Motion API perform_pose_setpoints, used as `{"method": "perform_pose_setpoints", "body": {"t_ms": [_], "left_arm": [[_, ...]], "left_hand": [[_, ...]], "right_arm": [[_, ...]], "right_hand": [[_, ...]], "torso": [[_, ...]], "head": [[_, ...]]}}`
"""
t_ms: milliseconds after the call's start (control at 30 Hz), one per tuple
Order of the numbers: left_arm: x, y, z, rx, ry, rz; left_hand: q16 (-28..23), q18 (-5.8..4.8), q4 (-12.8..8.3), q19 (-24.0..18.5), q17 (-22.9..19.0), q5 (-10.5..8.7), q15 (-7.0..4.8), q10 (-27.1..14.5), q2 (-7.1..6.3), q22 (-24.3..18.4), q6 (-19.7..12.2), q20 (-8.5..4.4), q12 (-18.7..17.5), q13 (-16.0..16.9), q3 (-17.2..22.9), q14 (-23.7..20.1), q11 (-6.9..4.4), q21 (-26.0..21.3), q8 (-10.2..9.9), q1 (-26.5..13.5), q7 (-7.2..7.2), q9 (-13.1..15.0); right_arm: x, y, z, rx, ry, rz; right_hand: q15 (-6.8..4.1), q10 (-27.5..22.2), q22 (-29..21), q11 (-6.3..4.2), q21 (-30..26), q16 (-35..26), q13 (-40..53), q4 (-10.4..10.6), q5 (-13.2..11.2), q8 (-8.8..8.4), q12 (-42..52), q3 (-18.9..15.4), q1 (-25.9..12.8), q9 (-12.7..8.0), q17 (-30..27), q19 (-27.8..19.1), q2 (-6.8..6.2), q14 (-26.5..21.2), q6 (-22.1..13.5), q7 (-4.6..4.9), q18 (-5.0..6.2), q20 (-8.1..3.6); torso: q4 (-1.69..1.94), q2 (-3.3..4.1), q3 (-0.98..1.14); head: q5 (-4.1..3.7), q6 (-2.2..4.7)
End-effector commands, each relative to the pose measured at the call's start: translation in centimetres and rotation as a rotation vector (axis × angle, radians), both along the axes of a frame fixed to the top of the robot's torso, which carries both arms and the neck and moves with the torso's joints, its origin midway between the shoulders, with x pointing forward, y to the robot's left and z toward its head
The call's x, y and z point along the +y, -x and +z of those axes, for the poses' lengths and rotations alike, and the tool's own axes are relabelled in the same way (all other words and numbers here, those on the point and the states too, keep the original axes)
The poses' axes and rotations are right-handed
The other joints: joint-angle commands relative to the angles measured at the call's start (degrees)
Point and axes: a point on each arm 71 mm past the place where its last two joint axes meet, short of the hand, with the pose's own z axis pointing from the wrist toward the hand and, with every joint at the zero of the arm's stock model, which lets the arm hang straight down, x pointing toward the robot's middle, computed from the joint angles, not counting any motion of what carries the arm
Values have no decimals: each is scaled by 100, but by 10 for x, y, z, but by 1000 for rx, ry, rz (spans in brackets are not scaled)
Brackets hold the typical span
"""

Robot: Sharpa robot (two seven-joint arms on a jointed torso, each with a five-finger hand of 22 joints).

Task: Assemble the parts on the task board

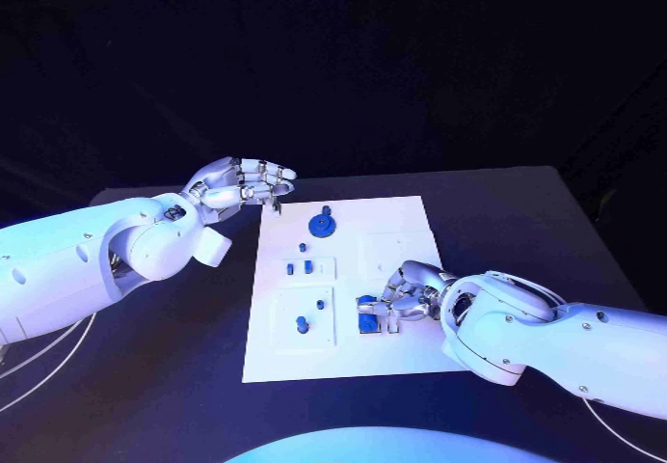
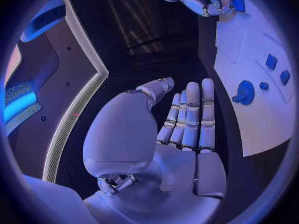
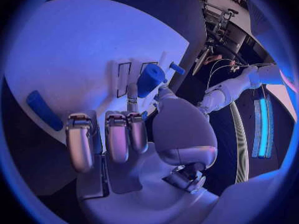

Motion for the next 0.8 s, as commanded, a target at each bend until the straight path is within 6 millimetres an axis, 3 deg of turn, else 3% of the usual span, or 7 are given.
{"method": "perform_pose_setpoints", "body": {"t_ms": [33,267,500,800], "left_arm": [[-2,1,1,1,11,-18],[-2,1,1,1,11,-18],[-1,1,1,2,10,-17],[-1,1,1,3,9,-16]], "left_hand": [[-30,84,42,-19,-9,29,11,-20,37,-7,-32,6,17,-6,-5,-25,-18,-26,16,-26,264,-1],[-30,84,42,-19,-9,29,11,-20,37,-7,-32,6,17,-6,-5,-25,-18,-26,16,-26,264,-1],[-30,84,42,-19,-9,29,11,-20,37,-7,-32,6,17,-6,-5,-25,-18,-26,16,-26,264,-1],[-29,85,44,-19,-10,31,10,-20,43,-8,-34,6,19,-9,3,-27,-19,-27,22,-25,263,-3]], "right_arm": [[0,0,1,-26,36,23],[0,2,2,-43,38,37],[-2,9,6,-47,8,62],[-2,22,11,-31,-45,87]], "right_hand": [[-37,506,1506,-38,26,19,1406,-10,59,36,-35,-117,-168,21,1508,600,34,588,-36,32,-81,-48],[-34,508,1506,-35,26,19,1410,-10,32,51,-33,-351,-200,37,1508,600,-8,588,-54,35,-81,-45],[-37,515,1506,-39,26,19,1420,-37,275,72,-22,-399,417,58,1508,600,178,588,-80,32,-81,-46],[-46,521,1506,-52,26,19,1428,-40,364,105,-13,-435,717,73,1508,600,170,588,-47,15,-81,-52]], "torso": [[-1,-3,0],[0,-1,6],[1,-1,5],[-10,-4,9]], "head": [[-2,4],[5,6],[14,4],[14,-7]]}}
